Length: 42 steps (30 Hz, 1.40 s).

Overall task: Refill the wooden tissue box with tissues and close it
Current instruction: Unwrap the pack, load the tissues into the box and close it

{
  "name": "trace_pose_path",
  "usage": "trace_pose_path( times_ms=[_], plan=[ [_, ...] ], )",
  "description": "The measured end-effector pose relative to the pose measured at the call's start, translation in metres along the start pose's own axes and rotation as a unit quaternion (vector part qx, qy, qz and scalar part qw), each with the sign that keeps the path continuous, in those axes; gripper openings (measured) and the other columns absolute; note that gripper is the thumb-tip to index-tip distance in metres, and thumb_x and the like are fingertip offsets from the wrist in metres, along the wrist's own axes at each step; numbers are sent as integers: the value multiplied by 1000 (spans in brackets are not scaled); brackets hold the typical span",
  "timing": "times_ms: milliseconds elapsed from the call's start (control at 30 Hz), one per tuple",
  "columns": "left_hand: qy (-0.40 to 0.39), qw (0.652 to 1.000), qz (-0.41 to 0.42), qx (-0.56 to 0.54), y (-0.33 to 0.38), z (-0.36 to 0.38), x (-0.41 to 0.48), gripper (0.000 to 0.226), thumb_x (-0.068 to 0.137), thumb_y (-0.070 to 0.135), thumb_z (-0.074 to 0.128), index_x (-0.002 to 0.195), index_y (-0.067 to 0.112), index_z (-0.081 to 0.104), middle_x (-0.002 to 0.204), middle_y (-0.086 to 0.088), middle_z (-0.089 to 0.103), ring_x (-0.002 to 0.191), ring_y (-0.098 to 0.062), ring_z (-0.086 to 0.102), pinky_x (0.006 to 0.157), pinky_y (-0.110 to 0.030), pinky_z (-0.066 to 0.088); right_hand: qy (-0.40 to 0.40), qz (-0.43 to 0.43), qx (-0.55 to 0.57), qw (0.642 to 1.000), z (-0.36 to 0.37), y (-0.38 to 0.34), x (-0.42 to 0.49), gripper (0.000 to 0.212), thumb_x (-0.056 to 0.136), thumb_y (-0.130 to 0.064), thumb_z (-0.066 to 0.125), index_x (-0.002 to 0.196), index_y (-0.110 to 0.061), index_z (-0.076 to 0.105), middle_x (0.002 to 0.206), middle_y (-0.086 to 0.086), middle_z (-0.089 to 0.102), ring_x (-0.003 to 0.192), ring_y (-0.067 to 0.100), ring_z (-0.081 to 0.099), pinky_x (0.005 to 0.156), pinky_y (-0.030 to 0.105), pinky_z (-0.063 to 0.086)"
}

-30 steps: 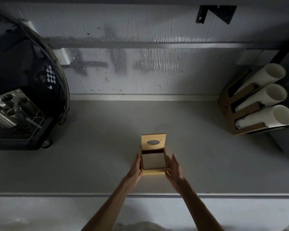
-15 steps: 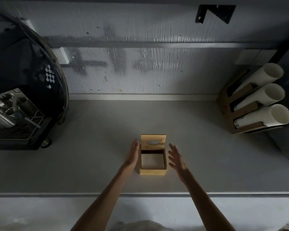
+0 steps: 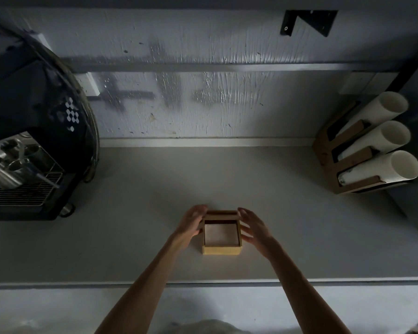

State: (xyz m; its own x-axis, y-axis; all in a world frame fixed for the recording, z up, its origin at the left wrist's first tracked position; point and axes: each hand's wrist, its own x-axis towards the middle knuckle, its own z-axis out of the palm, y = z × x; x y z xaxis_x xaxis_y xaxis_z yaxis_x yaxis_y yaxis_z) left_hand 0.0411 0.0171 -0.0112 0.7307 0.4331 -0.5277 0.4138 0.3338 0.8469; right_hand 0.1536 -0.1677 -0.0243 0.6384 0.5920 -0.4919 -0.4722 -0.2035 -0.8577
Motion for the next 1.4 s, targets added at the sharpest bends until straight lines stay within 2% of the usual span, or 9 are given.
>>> trace_pose_path(
  times_ms=[167, 333, 467, 600, 800, 1033, 1200, 1300, 1400],
  plan=[
    [41, 999, -9, -4, -23, -8, -5, 26, 88, 20, 54, 112, 27, 50, 121, -1, 53, 110, -18, 50, 95, -46, 42, 210, -154, -247, 933, 8, 19, -25, 23, 84, -28, 48, 85, -23, 70, 88, 0, 73, 82, 22, 68, 70, 34, 53],
    [-42, 989, 10, 139, -45, 8, -18, 58, 80, -10, 58, 124, 24, 42, 107, 1, 58, 96, -14, 59, 75, -26, 52, -2, -263, -517, 814, 43, 35, -26, 24, 95, -12, 50, 111, -15, 67, 120, 2, 68, 108, 15, 64, 93, 26, 52],
    [-48, 971, 75, 222, -53, 12, -21, 67, 76, -7, 59, 128, 29, 38, 118, -3, 57, 107, -18, 57, 83, -23, 52, 26, -219, -583, 782, 60, 25, 2, 29, 94, -18, 51, 120, -18, 63, 127, 4, 64, 114, 22, 62, 92, 37, 53],
    [-42, 960, 82, 264, -55, 12, -25, 77, 82, -12, 54, 144, 19, 20, 128, -14, 53, 95, -7, 55, 69, -9, 48, -2, -108, -693, 713, 67, 17, 26, 35, 90, -26, 57, 123, -12, 58, 123, 11, 65, 111, 29, 62, 89, 39, 54],
    [14, 941, 46, 335, -66, 12, -25, 74, 91, 13, 54, 150, 24, 11, 145, -11, 44, 126, -28, 50, 93, -30, 42, -72, -15, -745, 663, 73, 0, 42, 40, 93, -35, 53, 121, -7, 61, 112, 9, 69, 103, 25, 65, 85, 32, 53],
    [24, 948, 47, 313, -74, 18, -24, 50, 93, 16, 53, 139, 23, 35, 135, -6, 54, 119, -25, 56, 90, -27, 42, -34, -33, -744, 667, 72, 14, 47, 63, 89, -58, 44, 125, -7, 57, 123, 15, 64, 115, 32, 59, 95, 37, 49],
    [-9, 954, 60, 294, -78, 9, -23, 46, 94, 15, 51, 137, 21, 37, 129, -9, 58, 108, -18, 59, 94, -35, 50, 10, -186, -652, 735, 50, 36, 21, 68, 83, -40, 65, 139, -9, 39, 144, 10, 47, 135, 28, 42, 114, 41, 33],
    [22, 949, 54, 308, -80, -7, -13, 47, 97, 13, 42, 143, 12, 34, 131, -14, 56, 108, -23, 57, 89, -33, 46, 60, -265, -560, 783, 28, 48, -15, 36, 88, -22, 61, 124, -17, 58, 124, 4, 65, 112, 22, 62, 94, 39, 53],
    [69, 979, 29, 191, -65, -19, -6, 28, 98, 26, 41, 123, 21, 53, 118, -14, 60, 104, -31, 59, 95, -49, 49, 202, -195, -406, 870, 4, 40, -36, 20, 90, -21, 53, 100, -24, 71, 106, 0, 73, 94, 24, 69, 78, 32, 53]
  ],
)
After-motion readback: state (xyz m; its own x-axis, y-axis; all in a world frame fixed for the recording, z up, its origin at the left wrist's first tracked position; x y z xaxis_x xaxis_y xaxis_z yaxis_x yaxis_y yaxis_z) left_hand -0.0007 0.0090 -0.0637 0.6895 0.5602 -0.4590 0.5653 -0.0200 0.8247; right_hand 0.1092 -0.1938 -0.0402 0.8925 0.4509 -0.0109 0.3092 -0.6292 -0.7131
